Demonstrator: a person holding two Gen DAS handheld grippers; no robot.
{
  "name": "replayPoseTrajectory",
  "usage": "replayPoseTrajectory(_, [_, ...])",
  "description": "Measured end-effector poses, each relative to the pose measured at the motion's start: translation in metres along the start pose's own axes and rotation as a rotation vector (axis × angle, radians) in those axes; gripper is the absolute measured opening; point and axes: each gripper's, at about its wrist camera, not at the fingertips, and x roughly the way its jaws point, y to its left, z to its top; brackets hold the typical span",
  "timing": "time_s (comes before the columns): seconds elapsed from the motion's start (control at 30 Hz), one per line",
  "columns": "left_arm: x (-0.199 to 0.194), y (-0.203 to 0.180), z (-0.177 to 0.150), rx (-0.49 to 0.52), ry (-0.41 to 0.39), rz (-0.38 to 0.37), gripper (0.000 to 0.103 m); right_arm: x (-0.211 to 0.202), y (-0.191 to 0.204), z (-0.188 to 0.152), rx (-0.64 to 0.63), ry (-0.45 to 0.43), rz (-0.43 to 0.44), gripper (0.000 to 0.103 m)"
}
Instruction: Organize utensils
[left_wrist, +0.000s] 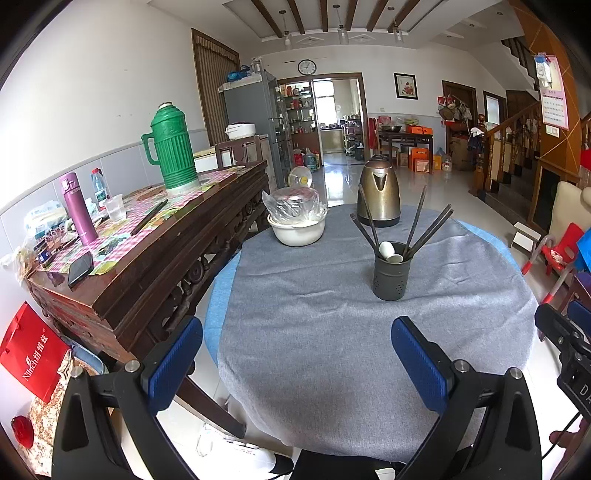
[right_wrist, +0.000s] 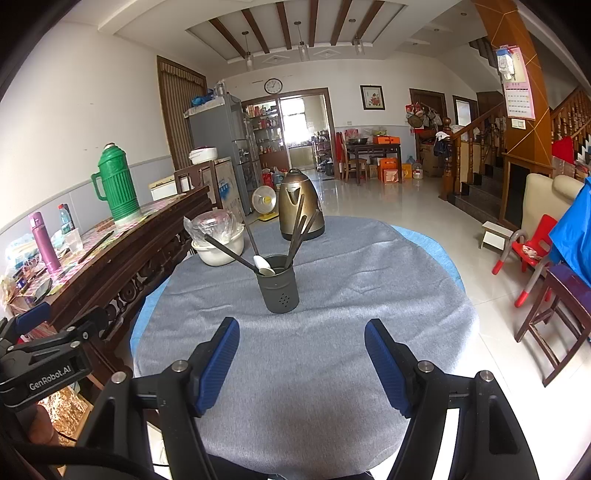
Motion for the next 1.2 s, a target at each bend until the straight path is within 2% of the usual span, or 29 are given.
replayPoseTrajectory(1.2, [-0.0033,0.0038,0.0009,-0.017,0.000,-0.003,0.102,-0.0042,0.0021,0.0010,-0.015,-0.006,-0.001,0.074])
